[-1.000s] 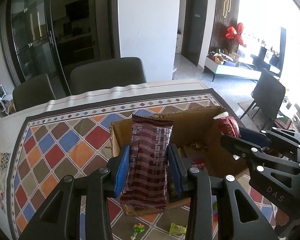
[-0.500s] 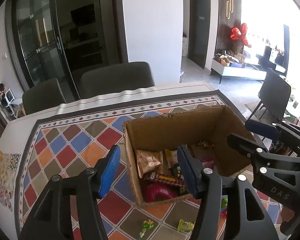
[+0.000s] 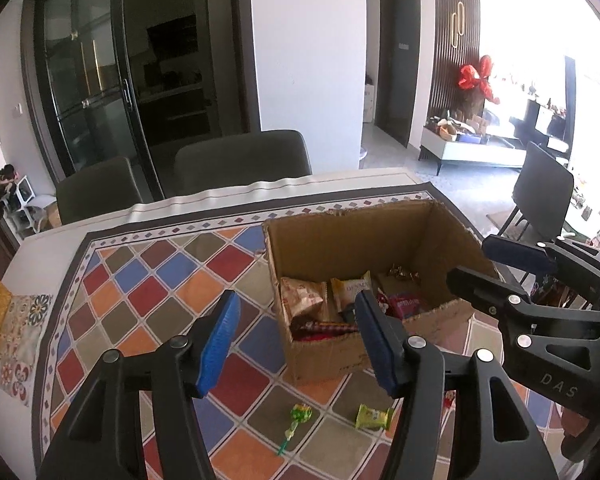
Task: Organize snacks
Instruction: 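Withdraw both open tools from the box to the green lollipop and candy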
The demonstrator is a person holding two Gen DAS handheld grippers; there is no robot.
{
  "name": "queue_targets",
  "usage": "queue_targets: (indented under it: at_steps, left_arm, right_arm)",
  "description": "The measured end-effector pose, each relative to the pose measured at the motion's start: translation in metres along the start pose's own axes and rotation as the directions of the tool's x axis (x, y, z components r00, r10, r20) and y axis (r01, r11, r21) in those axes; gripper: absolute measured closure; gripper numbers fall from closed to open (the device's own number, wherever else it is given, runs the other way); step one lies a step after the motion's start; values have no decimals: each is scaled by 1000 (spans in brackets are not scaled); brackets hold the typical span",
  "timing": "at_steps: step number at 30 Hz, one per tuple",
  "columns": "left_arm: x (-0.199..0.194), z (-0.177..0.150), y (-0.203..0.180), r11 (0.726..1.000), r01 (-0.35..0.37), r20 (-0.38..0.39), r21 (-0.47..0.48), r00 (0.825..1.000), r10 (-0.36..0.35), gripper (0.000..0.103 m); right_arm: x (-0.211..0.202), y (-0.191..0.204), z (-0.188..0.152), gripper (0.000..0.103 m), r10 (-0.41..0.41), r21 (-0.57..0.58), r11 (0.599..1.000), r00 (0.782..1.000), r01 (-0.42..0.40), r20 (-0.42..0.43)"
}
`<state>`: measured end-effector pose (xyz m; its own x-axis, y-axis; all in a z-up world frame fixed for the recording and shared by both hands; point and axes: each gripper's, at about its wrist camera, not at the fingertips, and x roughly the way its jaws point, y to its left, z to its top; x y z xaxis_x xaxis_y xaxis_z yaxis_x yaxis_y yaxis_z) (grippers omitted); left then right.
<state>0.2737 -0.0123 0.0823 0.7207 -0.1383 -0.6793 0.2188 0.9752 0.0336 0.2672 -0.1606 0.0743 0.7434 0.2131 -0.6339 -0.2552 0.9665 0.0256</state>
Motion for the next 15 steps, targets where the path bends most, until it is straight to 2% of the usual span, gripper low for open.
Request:
queue_targets:
  at_steps: [15]
  left_arm:
    - [-14, -46, 7, 999, 2, -47, 41, 999, 0, 43]
  right_arm:
    - [-6, 33, -27, 55, 40, -68, 997, 997, -45, -65]
